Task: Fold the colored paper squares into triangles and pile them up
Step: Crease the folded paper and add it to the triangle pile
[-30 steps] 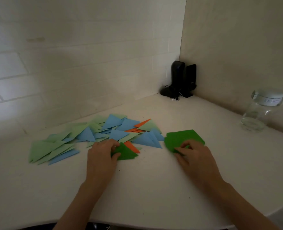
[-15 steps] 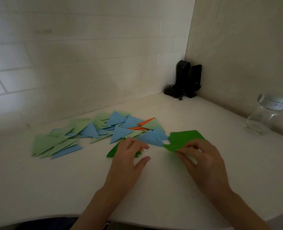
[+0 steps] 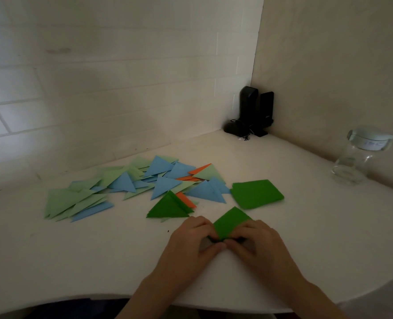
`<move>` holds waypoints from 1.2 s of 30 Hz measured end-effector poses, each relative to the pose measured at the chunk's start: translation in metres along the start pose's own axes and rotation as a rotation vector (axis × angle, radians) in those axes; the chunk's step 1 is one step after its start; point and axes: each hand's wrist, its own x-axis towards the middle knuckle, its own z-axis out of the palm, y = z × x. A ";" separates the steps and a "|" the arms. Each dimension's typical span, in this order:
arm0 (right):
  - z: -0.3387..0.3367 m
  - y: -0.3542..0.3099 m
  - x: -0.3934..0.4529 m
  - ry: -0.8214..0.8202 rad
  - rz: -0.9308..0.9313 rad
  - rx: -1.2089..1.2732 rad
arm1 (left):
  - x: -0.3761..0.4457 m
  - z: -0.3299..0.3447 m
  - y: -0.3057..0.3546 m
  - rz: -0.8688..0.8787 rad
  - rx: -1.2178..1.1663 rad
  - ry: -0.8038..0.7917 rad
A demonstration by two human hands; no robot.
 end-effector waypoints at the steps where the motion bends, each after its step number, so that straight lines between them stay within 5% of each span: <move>1: 0.000 0.000 0.001 -0.002 0.008 0.027 | 0.001 0.000 0.000 -0.009 -0.009 0.009; 15: -0.001 -0.001 0.008 -0.015 0.115 0.124 | 0.014 0.000 -0.002 -0.191 -0.161 0.031; 23: -0.010 -0.002 0.021 -0.207 0.276 0.274 | 0.019 -0.007 0.001 -0.275 -0.190 -0.046; 31: -0.025 0.006 0.025 -0.381 0.295 0.311 | 0.013 -0.014 -0.004 -0.196 -0.197 -0.144; 36: -0.016 -0.006 0.023 -0.319 0.234 0.127 | 0.009 -0.020 -0.006 -0.139 -0.196 -0.229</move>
